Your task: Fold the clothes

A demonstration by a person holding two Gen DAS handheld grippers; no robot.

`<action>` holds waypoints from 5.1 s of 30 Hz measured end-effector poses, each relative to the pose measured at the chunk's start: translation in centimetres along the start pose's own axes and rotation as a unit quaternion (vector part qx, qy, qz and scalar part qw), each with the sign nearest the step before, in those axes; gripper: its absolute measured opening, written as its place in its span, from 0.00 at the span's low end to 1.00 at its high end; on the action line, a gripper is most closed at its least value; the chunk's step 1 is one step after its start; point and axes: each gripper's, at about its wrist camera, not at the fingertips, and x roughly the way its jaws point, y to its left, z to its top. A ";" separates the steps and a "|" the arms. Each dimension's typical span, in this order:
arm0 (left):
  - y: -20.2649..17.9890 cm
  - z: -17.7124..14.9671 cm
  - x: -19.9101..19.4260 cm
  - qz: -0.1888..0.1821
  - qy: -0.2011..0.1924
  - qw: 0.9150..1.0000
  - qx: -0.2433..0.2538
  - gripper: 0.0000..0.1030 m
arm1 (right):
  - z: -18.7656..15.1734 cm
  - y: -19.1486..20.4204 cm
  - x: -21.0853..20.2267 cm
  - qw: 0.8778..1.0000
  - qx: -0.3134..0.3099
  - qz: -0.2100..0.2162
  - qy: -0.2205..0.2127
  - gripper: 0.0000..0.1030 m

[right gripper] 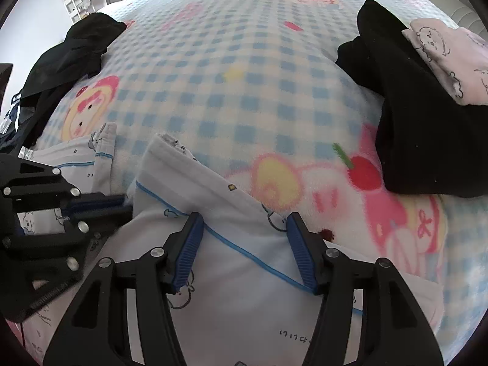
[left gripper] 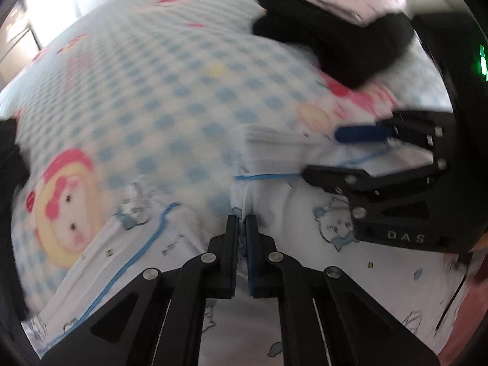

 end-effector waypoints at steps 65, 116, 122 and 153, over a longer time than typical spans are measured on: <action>-4.5 -24.8 -13.1 0.052 -0.036 0.979 -0.192 0.08 | -22.8 5.5 -12.4 0.998 0.043 -0.023 -0.028 0.59; 2.9 -32.9 -15.9 -0.033 -0.106 0.902 -0.417 0.23 | -25.3 1.3 -13.5 0.983 0.178 0.024 -0.020 0.42; 2.1 -32.2 -14.4 -0.042 -0.094 0.910 -0.401 0.23 | -25.2 2.3 -13.2 0.987 0.155 0.030 -0.013 0.35; -2.0 -22.4 -16.0 0.071 -0.123 0.967 -0.213 0.56 | -20.9 3.3 -16.0 0.987 0.131 -0.028 -0.090 0.34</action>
